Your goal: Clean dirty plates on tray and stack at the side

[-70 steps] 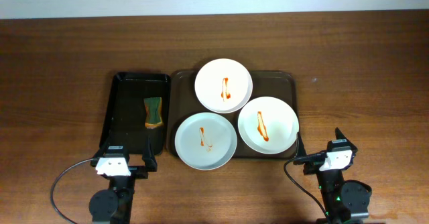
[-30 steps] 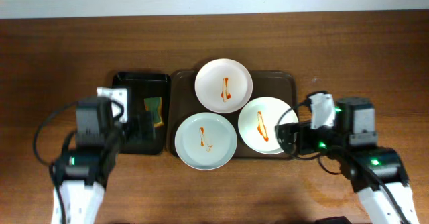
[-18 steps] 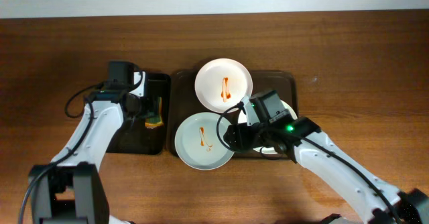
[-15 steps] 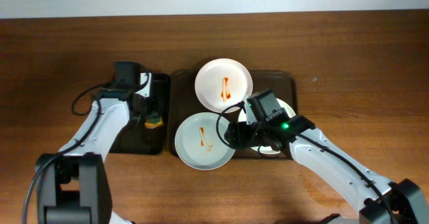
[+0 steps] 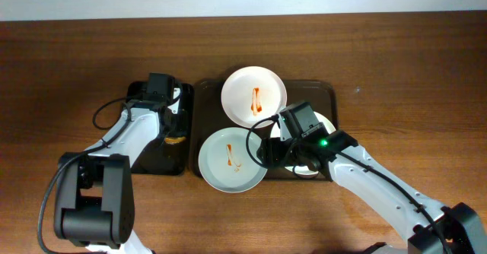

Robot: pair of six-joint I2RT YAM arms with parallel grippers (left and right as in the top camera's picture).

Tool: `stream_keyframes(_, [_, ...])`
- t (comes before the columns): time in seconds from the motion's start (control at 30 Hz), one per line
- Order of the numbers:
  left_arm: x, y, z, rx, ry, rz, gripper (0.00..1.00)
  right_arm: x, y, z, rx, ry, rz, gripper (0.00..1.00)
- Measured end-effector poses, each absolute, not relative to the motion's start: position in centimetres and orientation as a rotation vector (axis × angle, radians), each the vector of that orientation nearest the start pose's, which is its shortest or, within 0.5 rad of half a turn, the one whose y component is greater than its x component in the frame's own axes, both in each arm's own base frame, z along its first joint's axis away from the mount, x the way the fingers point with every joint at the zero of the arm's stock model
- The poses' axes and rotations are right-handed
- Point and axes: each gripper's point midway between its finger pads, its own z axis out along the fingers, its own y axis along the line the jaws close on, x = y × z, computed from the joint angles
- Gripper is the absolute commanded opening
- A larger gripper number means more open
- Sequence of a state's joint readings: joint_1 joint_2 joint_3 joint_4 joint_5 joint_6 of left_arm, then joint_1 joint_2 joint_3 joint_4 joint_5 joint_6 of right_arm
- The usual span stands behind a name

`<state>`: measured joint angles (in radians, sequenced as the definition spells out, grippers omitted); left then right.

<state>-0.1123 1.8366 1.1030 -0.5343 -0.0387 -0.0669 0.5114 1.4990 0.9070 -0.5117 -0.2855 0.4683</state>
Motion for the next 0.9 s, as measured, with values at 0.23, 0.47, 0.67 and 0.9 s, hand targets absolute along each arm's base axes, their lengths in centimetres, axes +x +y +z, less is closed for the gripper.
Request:
stream_keyframes(0.23, [38.6,-3.7,1.5,0.055,2.826,0.015,0.37,27.8,21.1,7.7,-0.154,2.784,0.665,0.65])
stream_keyframes(0.47, [39.6,-3.9,2.6,0.049,2.800,0.004,0.32,27.8,21.1,7.7,-0.155,2.784,0.666,0.66])
stream_keyframes(0.67, [38.6,-3.8,2.0,0.051,2.848,0.010,0.24,27.6,21.0,7.6,-0.154,2.792,0.662,0.66])
stream_keyframes(0.9, [38.9,-3.8,1.3,0.041,2.851,0.009,0.00,27.3,20.9,7.4,-0.150,2.809,0.654,0.66])
